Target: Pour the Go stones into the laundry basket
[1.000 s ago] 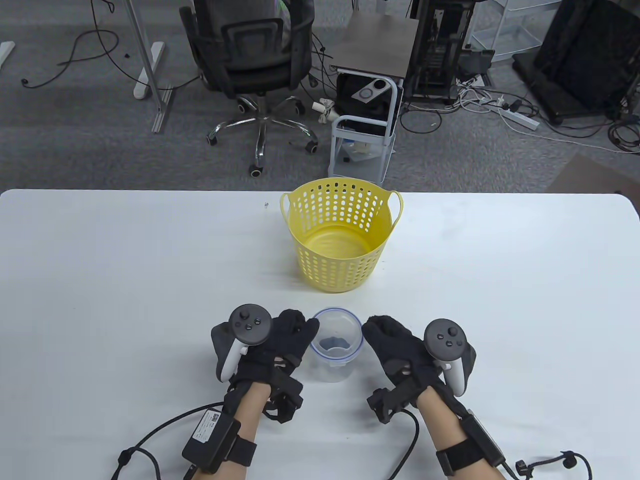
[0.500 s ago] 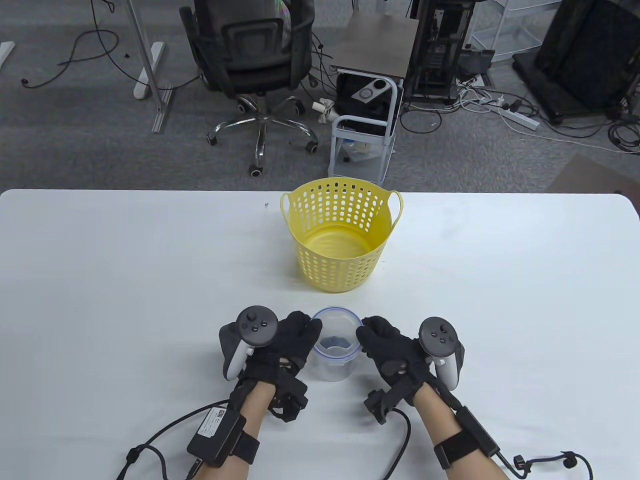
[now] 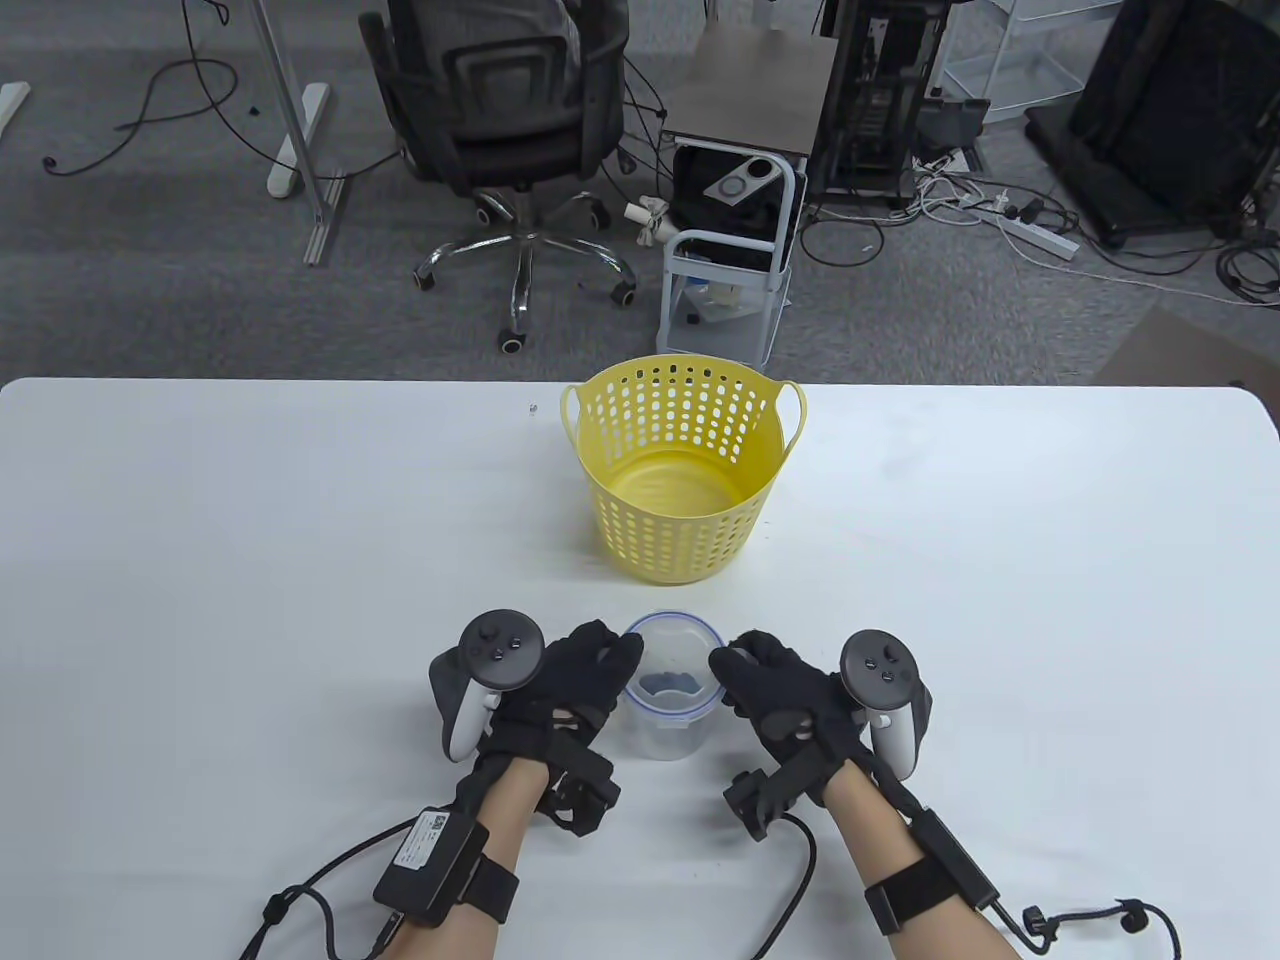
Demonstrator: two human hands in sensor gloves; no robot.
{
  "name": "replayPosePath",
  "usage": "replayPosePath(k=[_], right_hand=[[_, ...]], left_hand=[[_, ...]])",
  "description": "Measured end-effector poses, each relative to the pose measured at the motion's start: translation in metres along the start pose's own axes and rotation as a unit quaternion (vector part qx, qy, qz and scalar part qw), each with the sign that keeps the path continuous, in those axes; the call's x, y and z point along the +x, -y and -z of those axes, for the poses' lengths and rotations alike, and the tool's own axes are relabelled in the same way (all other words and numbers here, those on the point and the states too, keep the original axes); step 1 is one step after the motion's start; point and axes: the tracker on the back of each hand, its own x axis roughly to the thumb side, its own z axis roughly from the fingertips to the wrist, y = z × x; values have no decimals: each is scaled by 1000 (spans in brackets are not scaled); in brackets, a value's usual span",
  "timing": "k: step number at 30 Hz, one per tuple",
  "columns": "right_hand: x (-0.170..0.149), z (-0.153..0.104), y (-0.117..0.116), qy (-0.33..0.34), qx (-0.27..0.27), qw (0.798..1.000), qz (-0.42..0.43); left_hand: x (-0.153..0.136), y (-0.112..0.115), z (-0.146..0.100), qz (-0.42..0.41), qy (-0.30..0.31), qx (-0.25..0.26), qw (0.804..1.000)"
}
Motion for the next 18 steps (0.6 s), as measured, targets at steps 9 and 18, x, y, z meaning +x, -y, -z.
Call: replayPosePath(k=[9, 18], right_hand=[[15, 9, -1, -1, -29, 1000, -4], [12, 4, -2, -11, -10, 1000, -2]], left_hand=[[24, 3, -8, 54, 48, -128, 989], [27, 5, -9, 62, 30, -134, 989]])
